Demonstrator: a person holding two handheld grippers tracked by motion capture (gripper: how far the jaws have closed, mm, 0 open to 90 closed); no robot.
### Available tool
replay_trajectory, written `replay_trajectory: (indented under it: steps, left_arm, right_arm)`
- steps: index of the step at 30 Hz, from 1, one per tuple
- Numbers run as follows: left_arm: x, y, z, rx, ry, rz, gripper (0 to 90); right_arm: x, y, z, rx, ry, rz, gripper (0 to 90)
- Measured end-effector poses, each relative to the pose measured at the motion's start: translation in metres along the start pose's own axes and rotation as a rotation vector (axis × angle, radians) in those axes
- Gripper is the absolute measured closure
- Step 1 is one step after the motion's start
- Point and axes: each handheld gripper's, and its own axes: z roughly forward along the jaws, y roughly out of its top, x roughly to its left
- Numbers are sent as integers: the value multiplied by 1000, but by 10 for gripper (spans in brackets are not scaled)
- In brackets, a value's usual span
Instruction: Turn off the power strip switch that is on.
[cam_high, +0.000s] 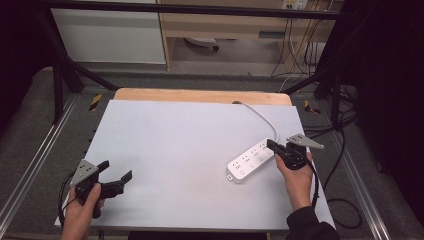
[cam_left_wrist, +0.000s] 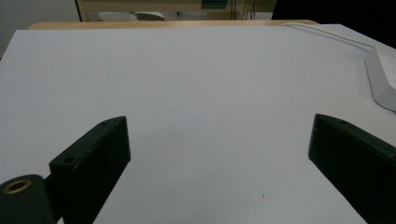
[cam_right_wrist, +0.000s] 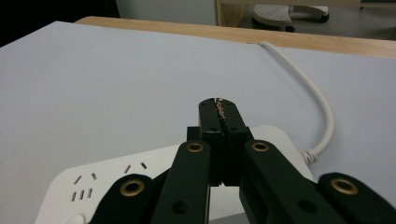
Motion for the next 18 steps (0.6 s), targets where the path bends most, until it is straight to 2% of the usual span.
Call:
replay_trajectory:
  steps: [5,12,18]
  left_arm:
    - [-4,0,2,10,-16,13,61]
    - [-3,0,1,4,-13,9,62]
    - [-3,0,0,2,-15,11,62]
  right_arm:
    - [1,-1,2,15,7,-10,900]
    - [-2,-10,10,64,-22,-10,900]
    - [-6,-15,10,74,-44,-9,900]
